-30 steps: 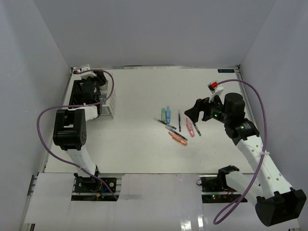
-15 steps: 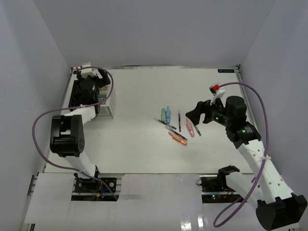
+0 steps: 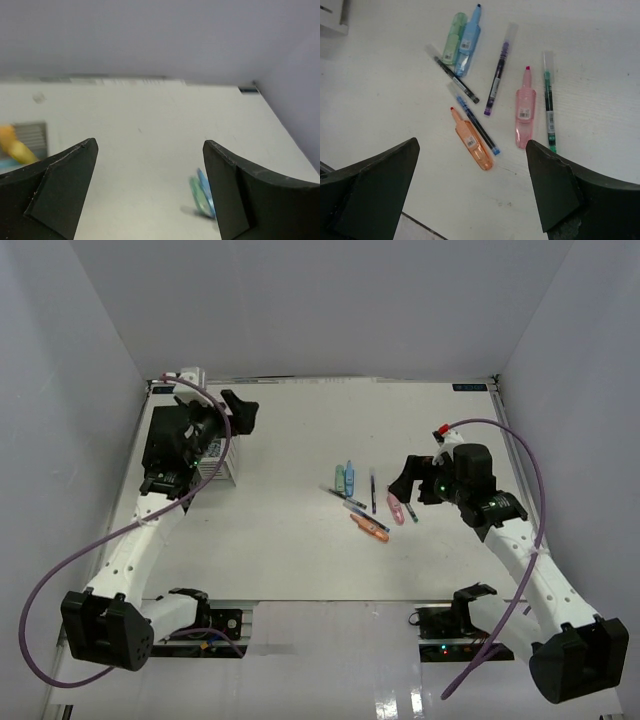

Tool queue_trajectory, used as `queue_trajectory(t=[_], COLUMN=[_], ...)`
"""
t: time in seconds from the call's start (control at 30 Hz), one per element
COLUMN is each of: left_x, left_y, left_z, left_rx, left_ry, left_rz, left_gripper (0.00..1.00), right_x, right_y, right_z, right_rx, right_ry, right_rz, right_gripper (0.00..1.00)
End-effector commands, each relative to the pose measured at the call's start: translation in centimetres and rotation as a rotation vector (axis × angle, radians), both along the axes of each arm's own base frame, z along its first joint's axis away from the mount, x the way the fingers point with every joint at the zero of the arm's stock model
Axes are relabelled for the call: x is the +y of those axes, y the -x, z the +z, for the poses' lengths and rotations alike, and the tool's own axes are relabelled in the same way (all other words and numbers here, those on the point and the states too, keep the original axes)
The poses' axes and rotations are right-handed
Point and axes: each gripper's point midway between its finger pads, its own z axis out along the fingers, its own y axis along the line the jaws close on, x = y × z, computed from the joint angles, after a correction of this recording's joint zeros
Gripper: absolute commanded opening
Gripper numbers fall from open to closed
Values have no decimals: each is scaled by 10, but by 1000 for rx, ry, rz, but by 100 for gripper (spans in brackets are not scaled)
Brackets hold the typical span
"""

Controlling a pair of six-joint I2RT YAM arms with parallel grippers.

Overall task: Sort the stationery into containers
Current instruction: Place the pen in the storage box, then pick up the pen from the center of the board.

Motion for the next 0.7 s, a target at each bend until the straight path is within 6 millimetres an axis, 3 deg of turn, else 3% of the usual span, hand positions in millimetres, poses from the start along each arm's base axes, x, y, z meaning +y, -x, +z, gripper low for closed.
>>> queue_trajectory(t=[0.0,0.17,0.37,0.67], left_x=[-29,-54,-89,-141], left_y=[34,52,50,40], left_z=[-89,-123,-164,-192], left_rx=[403,583,772,865], left_ry=[44,138,163,110], left_rz=[-96,-118,-114,-128], left_gripper=[97,98,98,98], right_x=[-18,-22,-24,-41], right_y=[0,3,6,14], right_z=[-29,-52,-76,-92], right_rx=[112,181,285,289], right_ry=[52,70,108,185], right_rz=[-125,-163,-174,-206], right_gripper=[93,90,89,90])
